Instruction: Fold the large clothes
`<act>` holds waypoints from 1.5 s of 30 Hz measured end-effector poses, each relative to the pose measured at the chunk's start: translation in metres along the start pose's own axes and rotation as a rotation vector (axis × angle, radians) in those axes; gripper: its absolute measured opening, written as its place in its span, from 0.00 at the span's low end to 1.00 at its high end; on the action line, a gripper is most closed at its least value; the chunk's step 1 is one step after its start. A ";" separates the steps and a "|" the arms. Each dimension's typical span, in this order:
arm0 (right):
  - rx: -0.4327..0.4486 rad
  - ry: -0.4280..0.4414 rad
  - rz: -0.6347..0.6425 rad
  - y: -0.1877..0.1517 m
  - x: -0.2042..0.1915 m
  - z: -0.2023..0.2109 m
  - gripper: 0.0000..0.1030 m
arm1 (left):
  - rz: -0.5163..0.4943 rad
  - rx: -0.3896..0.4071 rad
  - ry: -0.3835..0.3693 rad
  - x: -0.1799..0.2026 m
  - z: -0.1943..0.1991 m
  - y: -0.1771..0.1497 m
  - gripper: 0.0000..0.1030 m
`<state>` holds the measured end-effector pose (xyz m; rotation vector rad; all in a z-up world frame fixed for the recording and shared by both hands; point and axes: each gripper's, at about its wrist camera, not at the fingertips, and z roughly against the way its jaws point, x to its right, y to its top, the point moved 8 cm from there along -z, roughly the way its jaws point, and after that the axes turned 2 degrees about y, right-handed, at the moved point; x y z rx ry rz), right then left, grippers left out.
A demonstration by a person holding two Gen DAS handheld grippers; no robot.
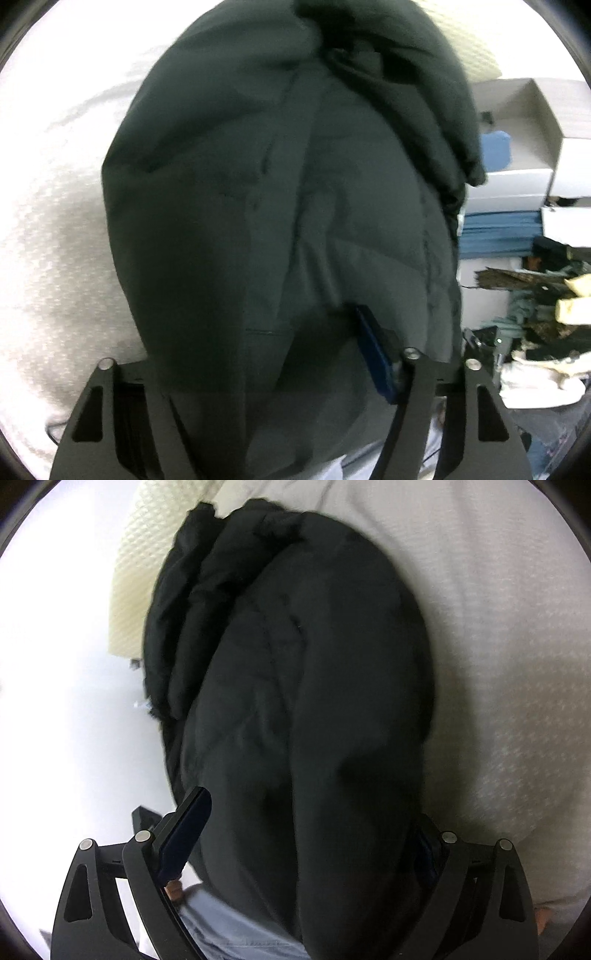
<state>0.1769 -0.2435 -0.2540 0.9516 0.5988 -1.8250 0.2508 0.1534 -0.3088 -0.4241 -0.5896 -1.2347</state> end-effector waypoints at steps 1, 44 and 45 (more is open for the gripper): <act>0.003 0.028 0.029 -0.001 -0.008 0.000 0.76 | -0.006 0.005 -0.022 0.005 0.000 0.000 0.58; 0.299 0.308 0.374 -0.112 -0.141 0.213 0.05 | -0.232 0.329 -0.179 0.112 0.293 -0.163 0.04; 0.299 0.305 0.367 -0.112 -0.141 0.214 0.05 | -0.238 0.327 -0.177 0.113 0.293 -0.160 0.04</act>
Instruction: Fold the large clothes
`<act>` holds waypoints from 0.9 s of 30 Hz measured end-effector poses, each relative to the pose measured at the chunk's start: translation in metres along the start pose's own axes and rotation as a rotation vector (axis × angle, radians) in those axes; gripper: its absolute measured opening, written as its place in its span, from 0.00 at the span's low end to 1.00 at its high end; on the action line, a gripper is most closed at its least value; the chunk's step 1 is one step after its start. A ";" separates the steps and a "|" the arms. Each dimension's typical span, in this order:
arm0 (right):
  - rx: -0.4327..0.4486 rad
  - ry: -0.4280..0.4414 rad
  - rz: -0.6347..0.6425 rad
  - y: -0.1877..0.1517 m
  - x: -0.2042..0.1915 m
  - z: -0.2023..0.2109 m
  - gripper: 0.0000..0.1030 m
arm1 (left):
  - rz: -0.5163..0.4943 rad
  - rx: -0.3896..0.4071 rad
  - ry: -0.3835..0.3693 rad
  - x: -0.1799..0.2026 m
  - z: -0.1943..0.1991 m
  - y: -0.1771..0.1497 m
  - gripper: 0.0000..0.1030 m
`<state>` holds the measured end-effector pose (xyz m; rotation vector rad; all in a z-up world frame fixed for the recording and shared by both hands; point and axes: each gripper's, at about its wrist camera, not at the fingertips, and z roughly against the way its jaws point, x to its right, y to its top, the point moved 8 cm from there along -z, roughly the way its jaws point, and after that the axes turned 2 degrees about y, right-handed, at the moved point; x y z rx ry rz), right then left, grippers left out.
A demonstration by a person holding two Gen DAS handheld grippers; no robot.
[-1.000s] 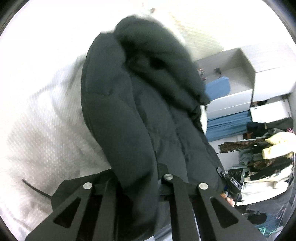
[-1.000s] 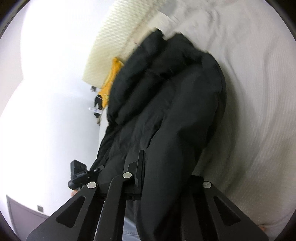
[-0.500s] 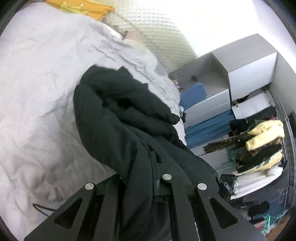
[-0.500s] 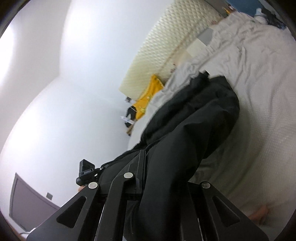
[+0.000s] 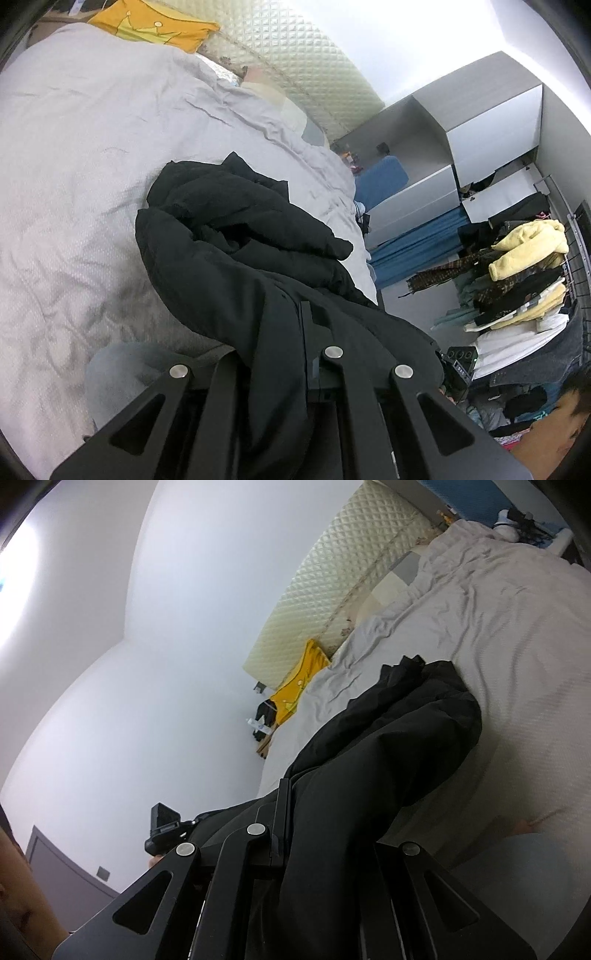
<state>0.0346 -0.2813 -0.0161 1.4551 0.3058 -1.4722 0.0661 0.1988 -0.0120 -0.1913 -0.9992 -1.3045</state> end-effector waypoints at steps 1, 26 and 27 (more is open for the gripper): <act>-0.001 -0.002 -0.005 0.003 0.001 -0.001 0.05 | -0.003 0.000 0.003 0.001 -0.002 0.004 0.04; -0.025 -0.246 -0.245 0.195 0.123 -0.181 0.05 | 0.179 -0.016 0.297 -0.055 -0.144 0.190 0.11; -0.034 -0.263 -0.274 0.198 0.135 -0.190 0.05 | 0.184 -0.025 0.314 -0.061 -0.153 0.197 0.11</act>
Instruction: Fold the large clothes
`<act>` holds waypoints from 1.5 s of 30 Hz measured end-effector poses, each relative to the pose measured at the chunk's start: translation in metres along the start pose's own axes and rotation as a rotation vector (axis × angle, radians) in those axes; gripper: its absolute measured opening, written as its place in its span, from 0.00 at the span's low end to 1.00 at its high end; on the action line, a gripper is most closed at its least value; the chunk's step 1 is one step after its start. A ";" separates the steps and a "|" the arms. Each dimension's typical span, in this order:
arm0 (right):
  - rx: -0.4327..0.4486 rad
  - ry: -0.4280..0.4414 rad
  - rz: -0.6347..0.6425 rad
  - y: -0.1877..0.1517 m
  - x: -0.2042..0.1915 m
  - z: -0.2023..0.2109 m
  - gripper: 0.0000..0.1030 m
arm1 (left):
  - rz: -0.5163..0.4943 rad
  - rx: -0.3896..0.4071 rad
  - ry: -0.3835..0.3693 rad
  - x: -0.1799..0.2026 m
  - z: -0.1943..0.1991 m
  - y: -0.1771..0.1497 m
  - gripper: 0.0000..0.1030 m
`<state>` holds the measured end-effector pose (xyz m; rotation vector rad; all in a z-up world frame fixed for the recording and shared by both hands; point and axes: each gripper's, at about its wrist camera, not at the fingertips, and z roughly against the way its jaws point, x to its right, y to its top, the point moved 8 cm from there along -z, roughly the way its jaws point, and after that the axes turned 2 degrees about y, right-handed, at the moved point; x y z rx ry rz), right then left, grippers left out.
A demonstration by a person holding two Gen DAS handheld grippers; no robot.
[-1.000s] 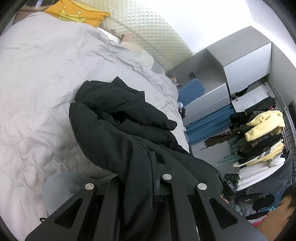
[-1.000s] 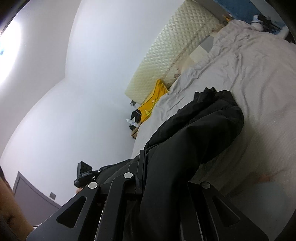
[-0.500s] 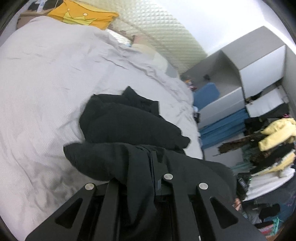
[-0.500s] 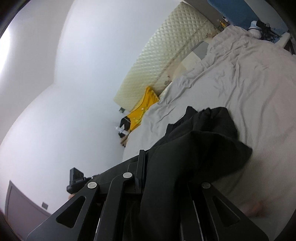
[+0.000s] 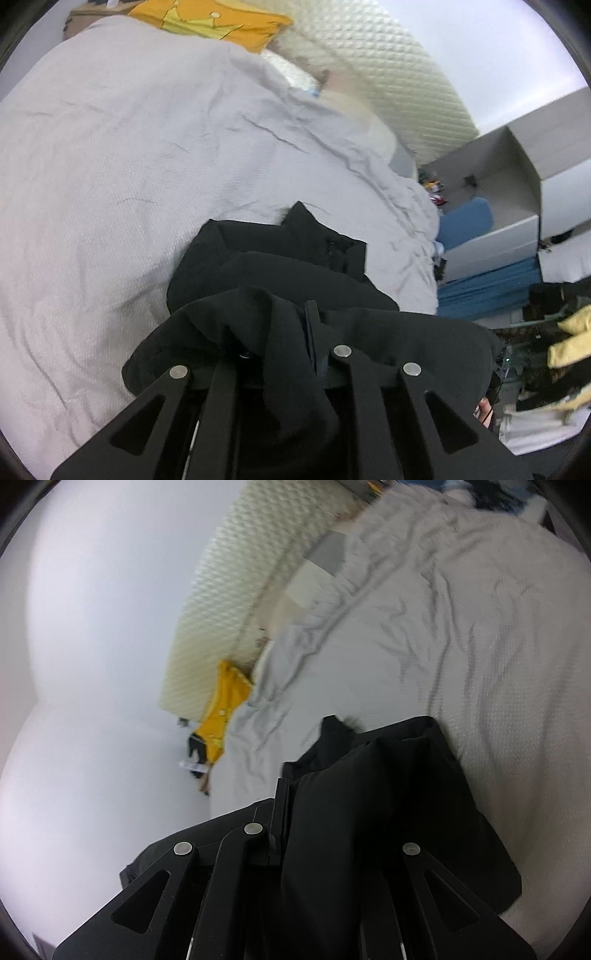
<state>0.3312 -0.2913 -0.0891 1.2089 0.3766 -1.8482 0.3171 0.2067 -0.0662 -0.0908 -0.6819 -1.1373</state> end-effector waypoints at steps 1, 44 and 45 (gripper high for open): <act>-0.011 -0.013 -0.032 0.006 0.007 -0.010 0.05 | 0.002 -0.005 0.011 -0.001 -0.007 0.004 0.11; -0.161 -0.084 -0.056 0.031 0.068 -0.067 0.75 | 0.060 -0.098 0.043 -0.049 -0.063 0.021 0.49; -0.149 -0.107 -0.038 0.032 0.068 -0.059 0.75 | 0.047 -0.061 0.057 -0.054 -0.046 0.022 0.63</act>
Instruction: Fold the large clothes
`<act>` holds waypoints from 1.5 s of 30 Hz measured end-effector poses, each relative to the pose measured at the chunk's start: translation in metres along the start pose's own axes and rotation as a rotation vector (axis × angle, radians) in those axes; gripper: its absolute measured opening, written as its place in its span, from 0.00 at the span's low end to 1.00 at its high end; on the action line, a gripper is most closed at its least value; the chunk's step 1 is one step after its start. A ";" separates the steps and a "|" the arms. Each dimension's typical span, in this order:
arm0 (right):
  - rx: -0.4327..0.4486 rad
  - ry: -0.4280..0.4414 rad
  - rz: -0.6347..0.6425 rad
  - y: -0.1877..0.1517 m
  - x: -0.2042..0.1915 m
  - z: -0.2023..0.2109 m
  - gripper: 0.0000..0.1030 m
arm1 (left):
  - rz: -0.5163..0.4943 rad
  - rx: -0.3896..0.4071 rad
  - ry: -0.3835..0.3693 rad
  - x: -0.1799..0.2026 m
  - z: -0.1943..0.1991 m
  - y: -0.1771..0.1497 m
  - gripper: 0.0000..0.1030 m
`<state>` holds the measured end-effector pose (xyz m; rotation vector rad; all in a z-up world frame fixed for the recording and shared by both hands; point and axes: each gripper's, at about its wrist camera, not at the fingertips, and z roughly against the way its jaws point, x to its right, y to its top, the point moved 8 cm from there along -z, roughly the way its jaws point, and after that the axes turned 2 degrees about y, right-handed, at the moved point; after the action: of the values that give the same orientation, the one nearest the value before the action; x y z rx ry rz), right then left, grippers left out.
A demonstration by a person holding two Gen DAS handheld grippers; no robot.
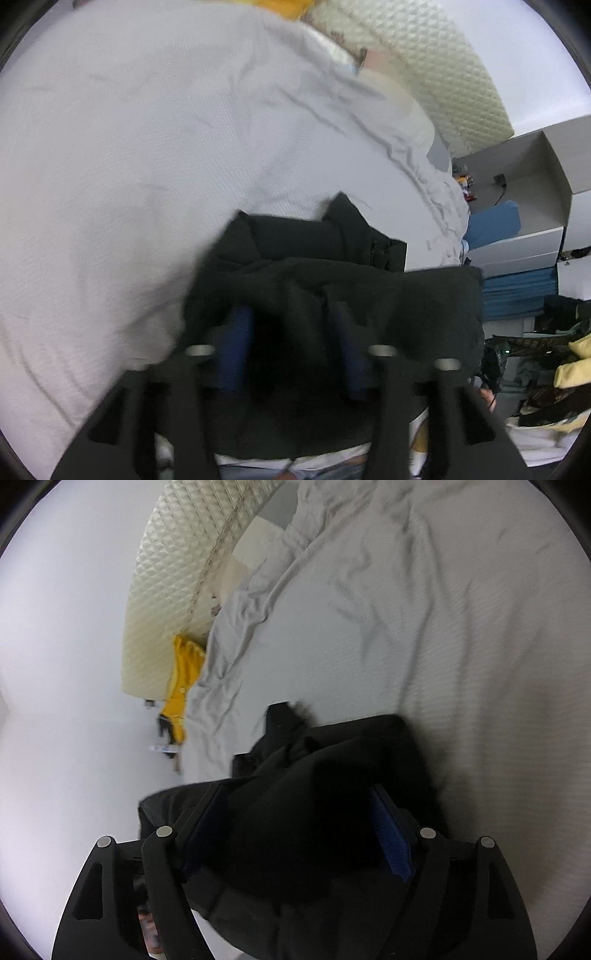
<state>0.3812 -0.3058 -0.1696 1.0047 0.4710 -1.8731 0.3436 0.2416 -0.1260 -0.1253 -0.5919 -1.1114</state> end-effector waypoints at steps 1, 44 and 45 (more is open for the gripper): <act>0.017 -0.026 0.020 0.000 0.000 0.010 0.75 | -0.014 0.035 0.015 -0.003 0.013 0.001 0.68; 0.317 -0.387 0.809 -0.044 -0.121 -0.170 1.00 | -0.471 0.457 0.304 0.131 -0.148 0.026 0.83; 0.316 -0.393 0.811 -0.041 -0.121 -0.175 1.00 | -0.469 0.454 0.304 0.131 -0.151 0.030 0.83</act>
<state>0.4522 -0.1012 -0.1799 0.8168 -0.4329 -1.3513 0.4682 0.0921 -0.1809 0.5926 -0.5992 -1.3830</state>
